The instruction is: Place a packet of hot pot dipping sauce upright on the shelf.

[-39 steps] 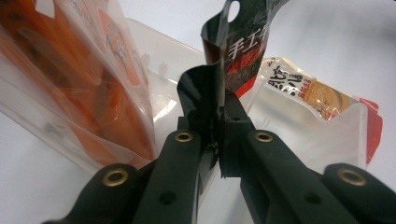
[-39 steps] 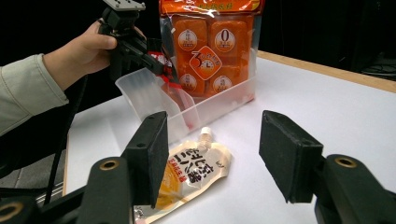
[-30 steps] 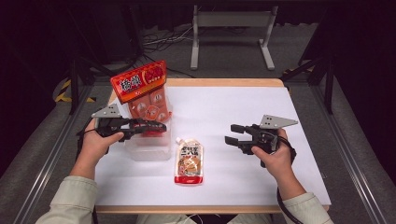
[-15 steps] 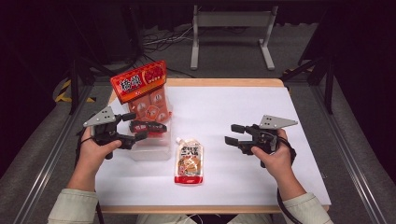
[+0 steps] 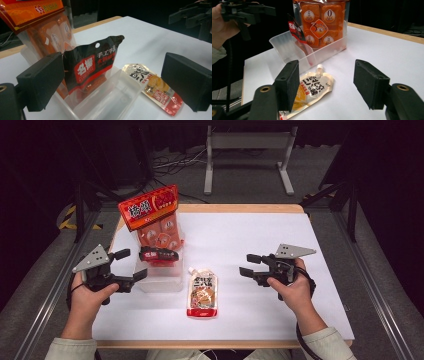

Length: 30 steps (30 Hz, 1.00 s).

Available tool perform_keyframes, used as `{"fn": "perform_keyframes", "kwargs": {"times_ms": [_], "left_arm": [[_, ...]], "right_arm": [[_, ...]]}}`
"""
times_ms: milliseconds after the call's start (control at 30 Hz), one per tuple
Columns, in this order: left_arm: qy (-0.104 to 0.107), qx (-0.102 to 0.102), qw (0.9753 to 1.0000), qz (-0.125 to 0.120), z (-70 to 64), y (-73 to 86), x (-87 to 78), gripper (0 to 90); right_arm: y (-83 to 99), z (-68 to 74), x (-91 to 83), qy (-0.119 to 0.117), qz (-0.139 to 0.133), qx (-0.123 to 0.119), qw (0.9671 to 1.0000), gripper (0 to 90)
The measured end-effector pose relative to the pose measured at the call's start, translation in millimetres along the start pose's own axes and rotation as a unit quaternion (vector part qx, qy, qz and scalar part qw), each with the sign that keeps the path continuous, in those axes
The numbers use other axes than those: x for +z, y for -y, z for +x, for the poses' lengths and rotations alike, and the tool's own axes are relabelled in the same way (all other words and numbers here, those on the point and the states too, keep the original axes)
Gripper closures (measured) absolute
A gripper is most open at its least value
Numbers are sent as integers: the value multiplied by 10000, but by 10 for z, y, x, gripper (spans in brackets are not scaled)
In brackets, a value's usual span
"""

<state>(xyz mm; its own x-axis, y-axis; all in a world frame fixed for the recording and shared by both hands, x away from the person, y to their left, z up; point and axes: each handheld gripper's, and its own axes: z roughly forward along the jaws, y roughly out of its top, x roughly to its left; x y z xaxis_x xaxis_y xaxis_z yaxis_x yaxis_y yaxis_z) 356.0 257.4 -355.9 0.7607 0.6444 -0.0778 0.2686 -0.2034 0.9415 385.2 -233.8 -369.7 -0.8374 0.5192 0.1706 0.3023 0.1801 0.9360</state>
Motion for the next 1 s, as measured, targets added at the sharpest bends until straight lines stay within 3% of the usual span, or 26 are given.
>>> {"fn": "perform_keyframes", "kwargs": {"times_ms": [233, 433, 567, 700, 1000], "left_arm": [[191, 64, 9996, 220, -126, 59, -47, 91], [345, -55, 9990, 278, -158, 90, -57, 117], [223, -167, 9995, 148, -234, 176, -82, 114], [126, -196, 9997, 115, -286, 288, -97, 110], [60, -216, 9995, 210, -299, 360, -57, 91]], "right_arm": [[-30, 11, 98, -17, 38, -56, 10000, 364], [-50, 40, 243, -36, 190, -60, 9998, 338], [-37, 17, 344, -41, 309, 6, 9995, 348], [-10, -13, 437, 66, 394, -123, 9991, 318], [78, -62, 681, 101, 746, -128, 9971, 285]]}}
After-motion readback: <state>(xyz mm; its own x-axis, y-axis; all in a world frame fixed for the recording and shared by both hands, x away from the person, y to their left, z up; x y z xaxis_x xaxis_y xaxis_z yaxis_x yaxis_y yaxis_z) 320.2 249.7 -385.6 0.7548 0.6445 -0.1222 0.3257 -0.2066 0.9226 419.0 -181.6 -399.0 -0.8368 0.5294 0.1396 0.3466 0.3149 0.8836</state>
